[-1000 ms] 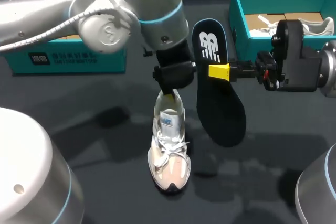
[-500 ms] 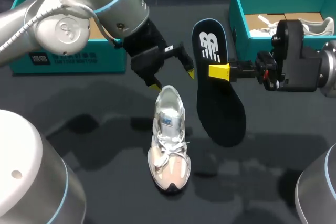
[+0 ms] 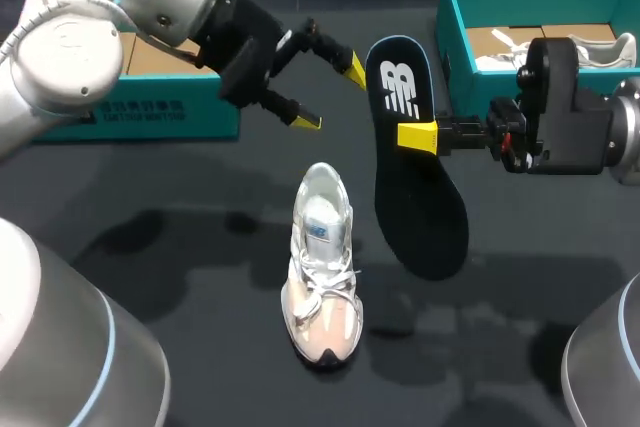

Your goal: Take the shoe out of the shoebox, open the shoe tongue, remove and reinsert the insole, then place the shoe into the shoebox

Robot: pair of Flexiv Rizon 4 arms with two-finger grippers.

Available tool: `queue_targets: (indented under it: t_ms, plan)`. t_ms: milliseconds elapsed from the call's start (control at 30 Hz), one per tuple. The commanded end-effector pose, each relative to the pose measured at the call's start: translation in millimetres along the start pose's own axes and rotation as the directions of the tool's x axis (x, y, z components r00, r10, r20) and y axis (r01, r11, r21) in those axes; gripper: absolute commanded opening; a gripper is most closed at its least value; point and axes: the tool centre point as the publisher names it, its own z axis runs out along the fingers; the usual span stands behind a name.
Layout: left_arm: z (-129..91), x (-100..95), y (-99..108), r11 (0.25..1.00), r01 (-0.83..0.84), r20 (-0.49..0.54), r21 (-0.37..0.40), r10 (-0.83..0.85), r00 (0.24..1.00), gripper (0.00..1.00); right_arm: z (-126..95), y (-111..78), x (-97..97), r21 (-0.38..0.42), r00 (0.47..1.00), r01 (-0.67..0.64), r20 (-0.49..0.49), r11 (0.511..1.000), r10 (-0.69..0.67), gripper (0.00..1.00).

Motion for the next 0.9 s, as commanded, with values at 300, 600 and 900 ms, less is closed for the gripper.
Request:
queue_targets:
  t_ms: [300, 600, 900]
  plan:
    - [-7, 4.4, -3, 0.997, 0.003, 0.382, -0.082, 0.029, 0.924, 1.0, 1, -1.0, 0.3, 0.0, 1.0, -0.001, 0.002, 1.0, 0.001, 0.0]
    - [-24, -19.6, -1, 0.984, -0.008, 0.488, -0.178, 0.095, 0.868, 1.0, -13, 24.5, -41.1, -0.016, 0.997, -0.07, 0.016, 0.997, 0.071, 0.0]
    - [-37, -31.6, 5, 0.98, 0.0, 0.556, -0.199, 0.113, 0.824, 1.0, -29, 45.5, -99.9, -0.04, 0.981, -0.192, -0.012, 0.981, 0.192, 0.0]
